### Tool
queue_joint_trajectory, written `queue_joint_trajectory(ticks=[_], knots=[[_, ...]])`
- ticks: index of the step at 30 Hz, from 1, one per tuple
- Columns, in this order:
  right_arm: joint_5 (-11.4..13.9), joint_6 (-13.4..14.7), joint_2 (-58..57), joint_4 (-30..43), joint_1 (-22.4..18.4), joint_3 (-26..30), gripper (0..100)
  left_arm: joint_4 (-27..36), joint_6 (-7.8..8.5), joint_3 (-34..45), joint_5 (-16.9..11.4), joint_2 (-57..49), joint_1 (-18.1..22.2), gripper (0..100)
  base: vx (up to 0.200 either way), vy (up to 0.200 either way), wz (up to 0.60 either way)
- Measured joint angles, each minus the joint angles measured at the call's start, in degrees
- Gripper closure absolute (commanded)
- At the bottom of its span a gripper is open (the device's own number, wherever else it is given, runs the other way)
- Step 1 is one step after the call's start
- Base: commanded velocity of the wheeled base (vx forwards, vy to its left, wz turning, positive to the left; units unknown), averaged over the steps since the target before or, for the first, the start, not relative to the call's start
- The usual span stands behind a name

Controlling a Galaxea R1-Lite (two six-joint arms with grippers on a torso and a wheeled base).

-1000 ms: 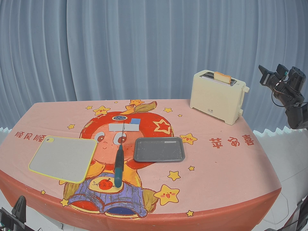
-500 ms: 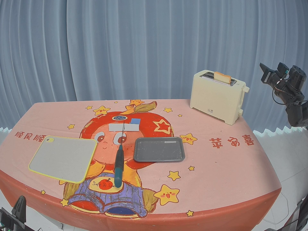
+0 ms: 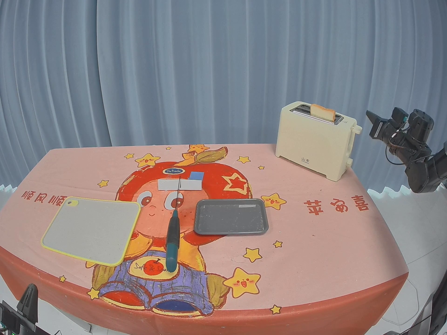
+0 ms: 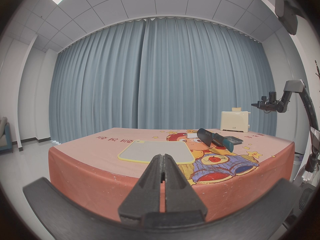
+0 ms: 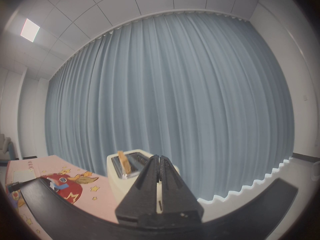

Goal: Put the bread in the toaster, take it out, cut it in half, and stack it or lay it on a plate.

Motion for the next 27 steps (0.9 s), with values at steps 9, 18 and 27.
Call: queue_joint_trajectory(ticks=[9,18,27], knots=[[6.99,-1.73,3.58,-0.13,-2.24,1.15,100,0.0,0.0,0.0,0.02,0.0,0.0,100,0.0,0.0,0.0],[7.38,-2.57,5.45,-0.24,-2.93,0.18,100,0.0,0.02,0.0,0.02,0.0,0.0,100,0.0,0.0,0.0],[7.36,-3.54,5.64,-0.27,-1.93,0.11,100,0.0,0.0,0.0,0.02,0.0,0.0,100,0.0,0.0,0.0]])
